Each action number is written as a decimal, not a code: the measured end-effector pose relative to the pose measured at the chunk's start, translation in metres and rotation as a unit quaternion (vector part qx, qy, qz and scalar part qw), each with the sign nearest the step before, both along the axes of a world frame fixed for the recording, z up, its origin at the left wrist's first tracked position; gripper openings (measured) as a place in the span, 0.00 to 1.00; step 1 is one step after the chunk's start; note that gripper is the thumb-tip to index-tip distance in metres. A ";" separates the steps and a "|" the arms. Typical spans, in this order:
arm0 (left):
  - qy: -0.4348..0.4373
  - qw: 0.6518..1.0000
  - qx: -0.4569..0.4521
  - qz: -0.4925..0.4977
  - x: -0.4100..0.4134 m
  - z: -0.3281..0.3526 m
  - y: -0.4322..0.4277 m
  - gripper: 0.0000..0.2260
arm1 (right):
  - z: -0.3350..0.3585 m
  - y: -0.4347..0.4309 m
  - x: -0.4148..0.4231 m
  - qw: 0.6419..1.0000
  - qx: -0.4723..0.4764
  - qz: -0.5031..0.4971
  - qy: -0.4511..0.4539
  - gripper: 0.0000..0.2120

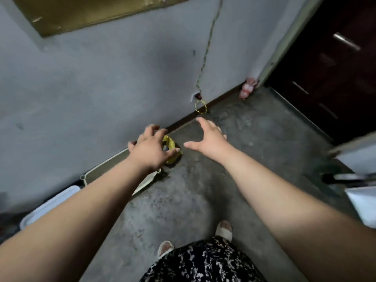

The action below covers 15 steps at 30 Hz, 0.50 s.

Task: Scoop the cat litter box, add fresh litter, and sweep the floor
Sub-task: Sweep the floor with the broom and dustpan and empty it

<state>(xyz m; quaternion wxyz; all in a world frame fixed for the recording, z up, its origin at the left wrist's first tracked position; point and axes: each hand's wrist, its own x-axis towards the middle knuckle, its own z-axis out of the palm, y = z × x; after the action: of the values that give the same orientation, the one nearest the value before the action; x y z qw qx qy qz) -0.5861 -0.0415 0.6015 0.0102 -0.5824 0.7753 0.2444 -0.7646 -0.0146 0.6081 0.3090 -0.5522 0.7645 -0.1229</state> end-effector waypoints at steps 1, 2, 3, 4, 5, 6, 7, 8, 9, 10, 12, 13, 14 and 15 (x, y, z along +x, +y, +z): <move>-0.003 1.000 0.004 -0.001 -0.003 0.001 0.002 0.31 | -0.001 0.003 -0.001 1.000 0.008 -0.002 -0.009 0.42; -0.002 1.000 0.002 -0.014 -0.016 0.003 0.007 0.31 | 0.000 0.013 -0.012 1.000 0.010 -0.019 -0.021 0.43; 0.000 1.000 0.004 -0.030 -0.028 0.004 0.012 0.31 | 0.002 0.023 -0.023 0.998 0.010 -0.036 -0.040 0.43; 0.000 0.998 0.002 -0.057 -0.050 0.007 0.021 0.31 | 0.005 0.038 -0.044 0.995 0.008 -0.070 -0.066 0.42; 0.003 0.997 -0.001 -0.081 -0.068 0.008 0.028 0.31 | 0.007 0.051 -0.063 0.991 0.004 -0.098 -0.088 0.41; 0.011 0.995 -0.003 -0.102 -0.088 0.010 0.034 0.31 | 0.008 0.066 -0.082 0.987 0.003 -0.125 -0.104 0.39; 0.019 0.992 -0.006 -0.127 -0.111 0.012 0.043 0.31 | 0.008 0.084 -0.105 0.982 0.003 -0.151 -0.114 0.37; 0.027 0.990 -0.004 -0.142 -0.129 0.013 0.049 0.31 | 0.007 0.099 -0.121 0.979 0.005 -0.169 -0.118 0.36; 0.035 0.987 0.000 -0.158 -0.149 0.013 0.056 0.31 | 0.007 0.115 -0.139 0.975 0.006 -0.188 -0.118 0.35; 0.040 0.983 0.005 -0.176 -0.171 0.014 0.065 0.31 | 0.005 0.131 -0.160 0.971 0.004 -0.209 -0.117 0.34; 0.041 0.976 0.010 -0.216 -0.220 0.016 0.087 0.31 | 0.003 0.165 -0.205 0.961 0.001 -0.248 -0.119 0.34; 0.040 0.970 0.009 -0.238 -0.252 0.016 0.101 0.30 | 0.003 0.185 -0.233 0.956 -0.001 -0.267 -0.116 0.34; 0.041 0.967 0.010 -0.251 -0.272 0.016 0.110 0.30 | 0.001 0.197 -0.253 0.953 -0.003 -0.279 -0.115 0.34; 0.042 0.963 0.010 -0.265 -0.302 0.015 0.123 0.30 | 0.000 0.215 -0.279 0.949 -0.007 -0.294 -0.111 0.34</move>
<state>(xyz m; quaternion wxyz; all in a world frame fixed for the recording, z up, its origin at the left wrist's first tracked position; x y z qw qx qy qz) -0.8882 0.0816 0.6163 0.0478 -0.3454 0.8992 0.2644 -1.0441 0.2004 0.6086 0.3386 -0.2878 0.8528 -0.2742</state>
